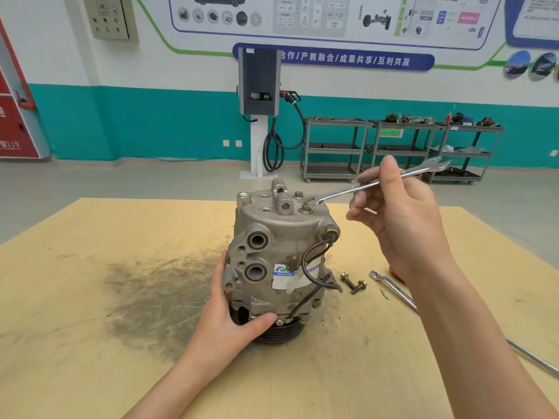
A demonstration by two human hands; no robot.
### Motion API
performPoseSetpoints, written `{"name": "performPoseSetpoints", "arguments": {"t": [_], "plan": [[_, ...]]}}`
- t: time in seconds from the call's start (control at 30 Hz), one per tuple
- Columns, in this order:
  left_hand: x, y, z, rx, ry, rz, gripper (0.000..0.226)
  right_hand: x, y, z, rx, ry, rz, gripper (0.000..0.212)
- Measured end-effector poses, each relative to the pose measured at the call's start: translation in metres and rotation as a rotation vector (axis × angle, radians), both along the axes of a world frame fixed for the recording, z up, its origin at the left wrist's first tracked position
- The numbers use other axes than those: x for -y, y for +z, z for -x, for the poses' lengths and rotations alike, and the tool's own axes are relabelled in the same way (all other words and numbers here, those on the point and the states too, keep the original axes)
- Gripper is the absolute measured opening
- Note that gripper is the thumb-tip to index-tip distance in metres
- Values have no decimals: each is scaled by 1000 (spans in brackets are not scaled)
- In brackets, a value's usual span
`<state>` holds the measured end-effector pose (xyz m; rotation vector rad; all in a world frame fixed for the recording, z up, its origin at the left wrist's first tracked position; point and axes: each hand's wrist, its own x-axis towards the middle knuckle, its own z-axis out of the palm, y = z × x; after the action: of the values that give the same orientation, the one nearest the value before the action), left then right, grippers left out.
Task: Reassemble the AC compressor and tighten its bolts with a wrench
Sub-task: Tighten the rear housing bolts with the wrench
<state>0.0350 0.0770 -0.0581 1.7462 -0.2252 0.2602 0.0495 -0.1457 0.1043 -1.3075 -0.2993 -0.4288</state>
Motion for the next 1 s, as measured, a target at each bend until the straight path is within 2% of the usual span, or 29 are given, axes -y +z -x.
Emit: {"name": "performPoseSetpoints", "arguments": {"t": [0.2,0.33,0.53,0.7,0.8,0.9,1.0], "plan": [[1,2,1,0,14,-18,111,1,-8,-9,-72,85,-74,37],[1,3,1,-6,15,-17,112,1,-12,-12,-80,102,-89,37],[1,5,3,-8,15,-21,108,-5,-19,-13,156,-19,5,39],[1,4,3,-3,-3,-3,107,-9,-24,-13,270,-163,84,32],[1,5,3,-11,0,2,109,-12,-23,-6,461,-315,260,30],[1,5,2,-18,2,1,111,-18,-19,2,735,-493,535,39],[1,2,0,-10,-8,-2,117,-27,-19,10,894,-632,750,43]]}}
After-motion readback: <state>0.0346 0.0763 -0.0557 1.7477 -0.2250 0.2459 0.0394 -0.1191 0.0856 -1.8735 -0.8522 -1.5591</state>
